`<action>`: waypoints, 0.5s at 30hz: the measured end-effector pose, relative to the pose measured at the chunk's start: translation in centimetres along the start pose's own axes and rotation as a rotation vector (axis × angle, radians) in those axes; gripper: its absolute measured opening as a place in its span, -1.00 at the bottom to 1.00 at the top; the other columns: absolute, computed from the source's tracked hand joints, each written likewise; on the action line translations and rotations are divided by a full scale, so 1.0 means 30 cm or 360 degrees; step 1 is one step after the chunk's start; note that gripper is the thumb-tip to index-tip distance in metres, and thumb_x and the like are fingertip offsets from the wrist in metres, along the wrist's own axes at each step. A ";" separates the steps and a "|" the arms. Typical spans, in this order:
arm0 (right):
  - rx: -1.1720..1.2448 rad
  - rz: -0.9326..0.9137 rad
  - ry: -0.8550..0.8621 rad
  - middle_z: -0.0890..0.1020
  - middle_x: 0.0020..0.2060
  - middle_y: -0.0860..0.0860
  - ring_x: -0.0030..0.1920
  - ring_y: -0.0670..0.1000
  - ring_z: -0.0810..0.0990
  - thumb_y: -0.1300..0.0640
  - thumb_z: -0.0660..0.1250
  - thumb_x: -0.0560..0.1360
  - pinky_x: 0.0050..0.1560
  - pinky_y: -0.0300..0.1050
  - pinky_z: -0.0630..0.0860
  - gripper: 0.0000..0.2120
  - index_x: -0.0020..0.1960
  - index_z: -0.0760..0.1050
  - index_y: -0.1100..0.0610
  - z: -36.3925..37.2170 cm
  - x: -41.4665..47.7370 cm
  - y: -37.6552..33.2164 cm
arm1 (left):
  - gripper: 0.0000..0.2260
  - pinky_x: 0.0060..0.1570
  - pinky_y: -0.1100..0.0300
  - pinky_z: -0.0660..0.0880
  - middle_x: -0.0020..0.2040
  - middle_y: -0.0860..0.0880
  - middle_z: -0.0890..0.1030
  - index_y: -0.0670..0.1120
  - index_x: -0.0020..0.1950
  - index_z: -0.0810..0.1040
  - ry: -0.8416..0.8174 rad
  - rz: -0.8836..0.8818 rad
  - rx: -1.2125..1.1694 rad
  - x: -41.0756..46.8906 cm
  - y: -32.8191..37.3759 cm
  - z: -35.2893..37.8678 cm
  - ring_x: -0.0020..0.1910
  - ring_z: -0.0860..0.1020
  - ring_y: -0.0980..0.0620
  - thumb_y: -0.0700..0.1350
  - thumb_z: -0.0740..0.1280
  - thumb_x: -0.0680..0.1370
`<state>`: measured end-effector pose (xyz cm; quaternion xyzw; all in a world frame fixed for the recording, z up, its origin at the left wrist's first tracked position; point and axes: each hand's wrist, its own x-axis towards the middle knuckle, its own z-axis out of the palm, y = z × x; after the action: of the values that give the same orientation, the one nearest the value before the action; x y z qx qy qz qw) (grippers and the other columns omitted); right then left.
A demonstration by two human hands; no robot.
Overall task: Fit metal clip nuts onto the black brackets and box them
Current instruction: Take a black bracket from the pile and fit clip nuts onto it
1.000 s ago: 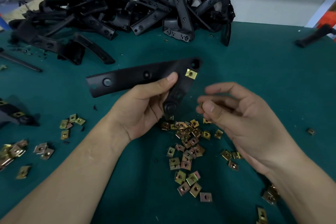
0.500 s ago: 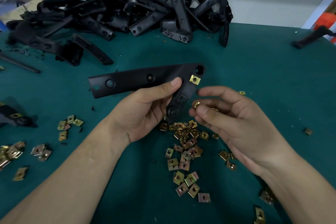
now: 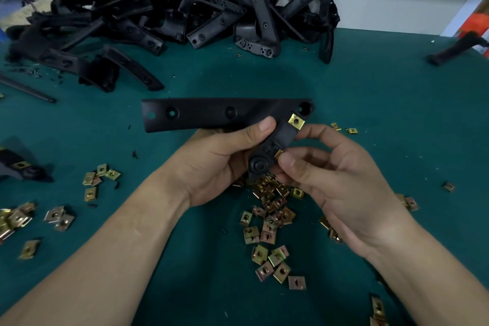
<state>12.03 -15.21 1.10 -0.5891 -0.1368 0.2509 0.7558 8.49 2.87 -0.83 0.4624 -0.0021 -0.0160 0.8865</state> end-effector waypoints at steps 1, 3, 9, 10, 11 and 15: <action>0.0013 0.0007 0.0023 0.70 -0.24 0.09 -0.19 0.02 0.68 0.19 0.50 0.25 -0.12 -0.20 0.61 -0.53 0.14 0.52 0.24 0.000 0.001 0.005 | -0.68 -0.02 0.12 0.62 0.20 -0.18 0.68 -0.19 0.26 0.63 -0.0020 0.0013 0.0012 0.000 -0.004 0.003 0.14 0.68 -0.09 -0.17 0.40 0.52; 0.0046 0.0020 0.0057 0.66 -0.30 0.03 -0.21 -0.02 0.66 0.23 0.48 0.26 -0.14 -0.22 0.61 -0.55 0.14 0.54 0.25 0.000 0.003 0.017 | -0.67 0.05 0.11 0.61 0.24 -0.19 0.66 -0.21 0.30 0.60 -0.0055 0.0029 0.0090 0.001 -0.013 0.009 0.20 0.65 -0.11 -0.19 0.39 0.54; 0.0044 0.0005 0.0056 0.63 -0.21 0.10 -0.12 0.00 0.63 0.19 0.45 0.29 -0.05 -0.21 0.61 -0.59 0.14 0.60 0.18 0.001 0.003 0.037 | -0.71 0.08 0.15 0.59 0.20 -0.18 0.68 -0.22 0.25 0.62 -0.0059 0.0088 0.0144 0.006 -0.031 0.031 0.18 0.66 -0.09 -0.20 0.38 0.54; 0.0008 -0.0008 0.0050 0.63 -0.17 0.15 -0.10 0.01 0.63 0.18 0.46 0.30 -0.03 -0.19 0.62 -0.59 0.15 0.60 0.16 0.001 0.004 0.038 | -0.70 0.09 0.15 0.59 0.21 -0.18 0.68 -0.22 0.26 0.62 -0.0058 0.0092 0.0137 0.005 -0.031 0.032 0.19 0.65 -0.09 -0.20 0.38 0.54; -0.0046 -0.0028 0.0047 0.64 -0.14 0.18 -0.09 0.03 0.64 0.17 0.46 0.31 0.01 -0.16 0.62 -0.59 0.16 0.60 0.14 0.000 0.006 0.037 | -0.69 0.12 0.13 0.58 0.22 -0.19 0.67 -0.23 0.28 0.60 -0.0050 0.0098 0.0140 0.005 -0.031 0.032 0.21 0.65 -0.11 -0.20 0.37 0.54; -0.0138 -0.0097 0.0092 0.71 -0.07 0.14 0.01 0.06 0.69 0.11 0.51 0.30 0.22 -0.02 0.58 -0.59 0.15 0.64 0.06 -0.011 0.012 0.021 | -0.64 0.23 0.09 0.55 0.26 -0.18 0.65 -0.23 0.33 0.57 0.0022 0.0162 0.0175 0.006 -0.040 0.036 0.27 0.61 -0.13 -0.17 0.39 0.55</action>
<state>12.37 -15.18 0.37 -0.6237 -0.1437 0.2045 0.7406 8.61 1.30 -1.18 0.5099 -0.0203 0.0325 0.8594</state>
